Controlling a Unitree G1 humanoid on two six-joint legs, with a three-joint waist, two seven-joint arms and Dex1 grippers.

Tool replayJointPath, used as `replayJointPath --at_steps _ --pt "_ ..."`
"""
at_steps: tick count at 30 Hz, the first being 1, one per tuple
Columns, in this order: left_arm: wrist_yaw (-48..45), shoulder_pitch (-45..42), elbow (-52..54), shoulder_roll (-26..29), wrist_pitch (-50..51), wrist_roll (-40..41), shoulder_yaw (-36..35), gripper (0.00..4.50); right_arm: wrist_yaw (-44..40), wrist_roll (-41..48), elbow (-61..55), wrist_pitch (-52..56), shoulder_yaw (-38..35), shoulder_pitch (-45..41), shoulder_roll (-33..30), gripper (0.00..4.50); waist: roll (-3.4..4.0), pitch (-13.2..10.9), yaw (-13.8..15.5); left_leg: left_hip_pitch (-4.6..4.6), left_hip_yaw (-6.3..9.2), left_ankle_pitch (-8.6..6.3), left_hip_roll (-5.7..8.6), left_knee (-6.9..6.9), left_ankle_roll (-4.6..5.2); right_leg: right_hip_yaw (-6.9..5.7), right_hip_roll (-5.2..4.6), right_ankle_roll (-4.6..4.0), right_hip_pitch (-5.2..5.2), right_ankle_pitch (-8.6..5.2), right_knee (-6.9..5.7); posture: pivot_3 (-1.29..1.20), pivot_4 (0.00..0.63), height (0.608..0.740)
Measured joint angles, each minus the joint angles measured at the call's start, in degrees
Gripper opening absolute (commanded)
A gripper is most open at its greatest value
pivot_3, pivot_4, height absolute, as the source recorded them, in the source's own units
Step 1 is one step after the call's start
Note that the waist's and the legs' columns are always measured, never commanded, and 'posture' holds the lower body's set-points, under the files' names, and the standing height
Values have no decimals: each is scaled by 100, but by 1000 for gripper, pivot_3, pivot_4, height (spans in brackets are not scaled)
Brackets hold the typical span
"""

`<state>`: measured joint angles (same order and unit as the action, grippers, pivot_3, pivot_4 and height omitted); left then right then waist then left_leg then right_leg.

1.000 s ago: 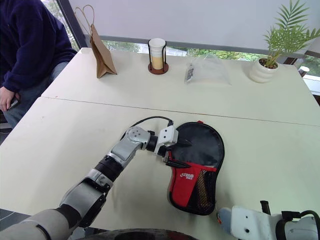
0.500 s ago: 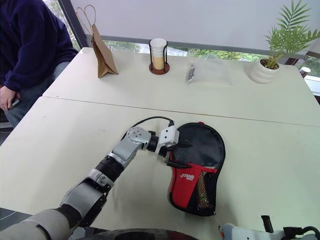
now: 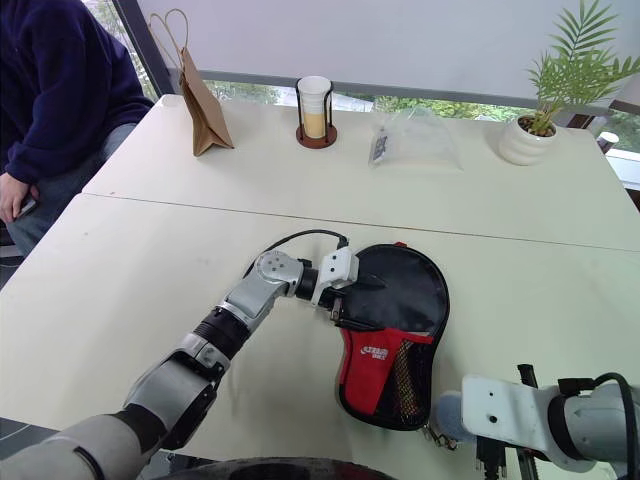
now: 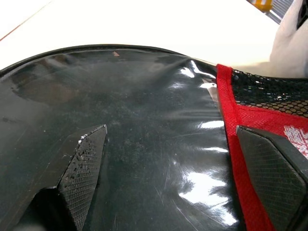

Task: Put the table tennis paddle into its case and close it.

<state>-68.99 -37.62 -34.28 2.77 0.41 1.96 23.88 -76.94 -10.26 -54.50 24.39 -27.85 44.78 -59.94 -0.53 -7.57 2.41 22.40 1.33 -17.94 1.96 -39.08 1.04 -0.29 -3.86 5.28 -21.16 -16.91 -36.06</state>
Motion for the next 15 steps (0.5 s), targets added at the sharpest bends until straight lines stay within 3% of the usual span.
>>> replayJointPath --at_steps 5,15 --pt "50 -45 -16 14 -12 3 -38 4500 -272 322 89 344 -71 -525 -188 4361 2 -1 -5 0 0 0 0 0 0 0 0 2 -1 1 0 0 150 740" --pt "-197 -394 147 416 724 525 -580 4500 -1192 1873 656 1922 -1746 -2141 -648 4444 37 -70 -7 22 2 3 0 8 -6 -1 0 9 -30 5 -12 0 150 740"
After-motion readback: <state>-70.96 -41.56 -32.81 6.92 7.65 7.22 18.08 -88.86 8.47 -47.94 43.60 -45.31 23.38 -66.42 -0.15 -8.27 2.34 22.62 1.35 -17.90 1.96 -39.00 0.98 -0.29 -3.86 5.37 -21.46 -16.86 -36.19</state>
